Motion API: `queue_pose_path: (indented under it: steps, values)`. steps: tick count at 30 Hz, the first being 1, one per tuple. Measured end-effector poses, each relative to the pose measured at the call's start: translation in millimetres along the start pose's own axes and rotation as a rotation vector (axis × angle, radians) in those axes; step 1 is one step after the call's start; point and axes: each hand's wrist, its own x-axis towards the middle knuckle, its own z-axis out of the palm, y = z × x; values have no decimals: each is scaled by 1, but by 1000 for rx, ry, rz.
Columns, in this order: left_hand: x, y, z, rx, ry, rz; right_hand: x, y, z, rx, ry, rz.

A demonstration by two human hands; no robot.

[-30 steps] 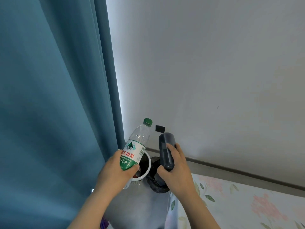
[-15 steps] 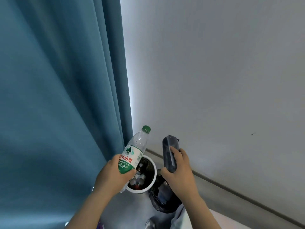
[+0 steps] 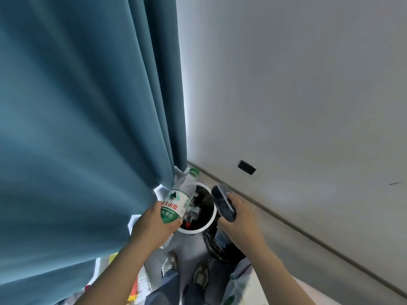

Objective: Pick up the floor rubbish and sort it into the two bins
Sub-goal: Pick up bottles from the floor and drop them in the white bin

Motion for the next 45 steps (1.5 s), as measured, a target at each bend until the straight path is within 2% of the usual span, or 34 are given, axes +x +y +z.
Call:
queue_pose_path:
  steps: [9, 17, 26, 31, 37, 45]
  values:
    - [81, -32, 43, 62, -130, -96, 66, 28, 54, -87, -115, 62]
    - [158, -66, 94, 223, -197, -121, 122, 75, 108, -163, -118, 106]
    - [232, -92, 145, 290, -213, -106, 169, 121, 159, -209, -103, 115]
    - [259, -101, 166, 248, -233, -164, 182, 136, 178, -223, -122, 130]
    - [276, -107, 184, 79, -198, -208, 192, 146, 193, -228, -130, 148]
    - [280, -118, 187, -4, -119, -123, 198, 149, 205, -225, -130, 167]
